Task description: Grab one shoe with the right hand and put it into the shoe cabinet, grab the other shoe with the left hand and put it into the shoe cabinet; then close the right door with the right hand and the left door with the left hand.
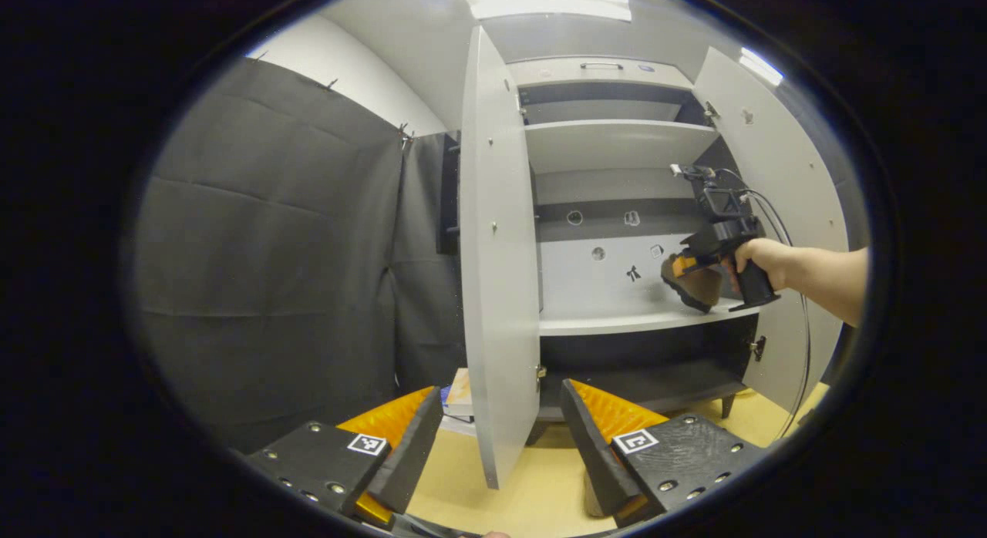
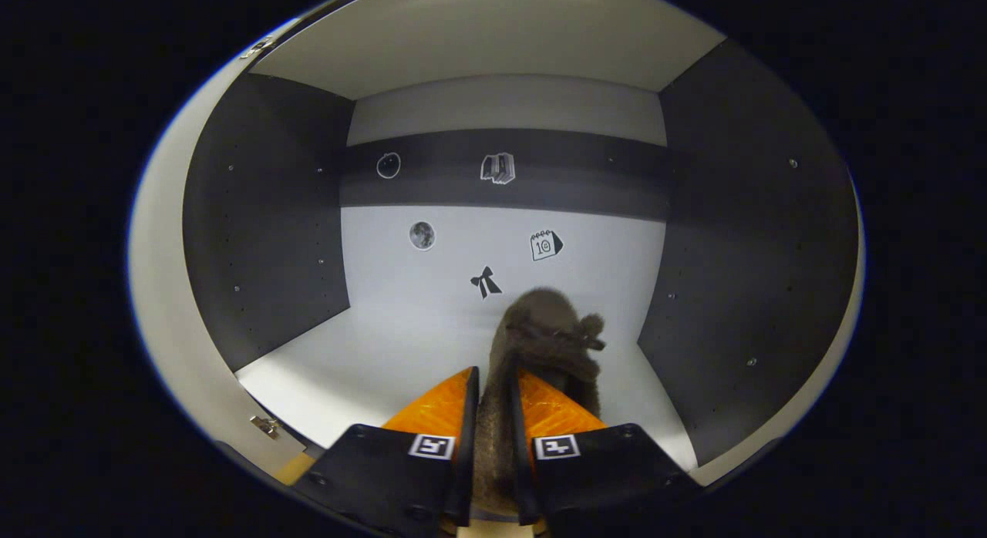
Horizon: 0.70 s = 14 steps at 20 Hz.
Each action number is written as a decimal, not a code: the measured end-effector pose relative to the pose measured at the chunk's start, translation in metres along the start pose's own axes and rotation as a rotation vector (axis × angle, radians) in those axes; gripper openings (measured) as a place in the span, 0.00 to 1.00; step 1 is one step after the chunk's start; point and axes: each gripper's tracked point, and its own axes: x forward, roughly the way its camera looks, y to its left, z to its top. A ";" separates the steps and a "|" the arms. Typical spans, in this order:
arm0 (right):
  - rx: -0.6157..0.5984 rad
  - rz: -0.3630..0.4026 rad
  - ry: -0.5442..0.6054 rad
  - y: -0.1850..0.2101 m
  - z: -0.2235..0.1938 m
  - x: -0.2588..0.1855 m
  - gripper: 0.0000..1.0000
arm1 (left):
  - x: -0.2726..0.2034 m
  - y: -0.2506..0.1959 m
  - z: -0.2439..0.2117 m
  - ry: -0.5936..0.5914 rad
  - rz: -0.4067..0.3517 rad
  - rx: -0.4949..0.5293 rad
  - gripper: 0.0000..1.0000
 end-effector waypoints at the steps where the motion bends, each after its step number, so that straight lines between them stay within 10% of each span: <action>1: -0.012 -0.003 -0.031 0.003 0.006 -0.004 0.41 | -0.001 0.001 -0.002 0.005 0.002 -0.003 0.97; 5: -0.034 -0.026 -0.139 0.002 0.029 -0.031 0.96 | -0.001 -0.004 -0.003 0.011 -0.014 -0.003 0.97; 14: -0.013 -0.013 -0.256 -0.006 0.023 -0.131 0.96 | 0.006 -0.035 -0.014 0.037 -0.145 -0.051 0.97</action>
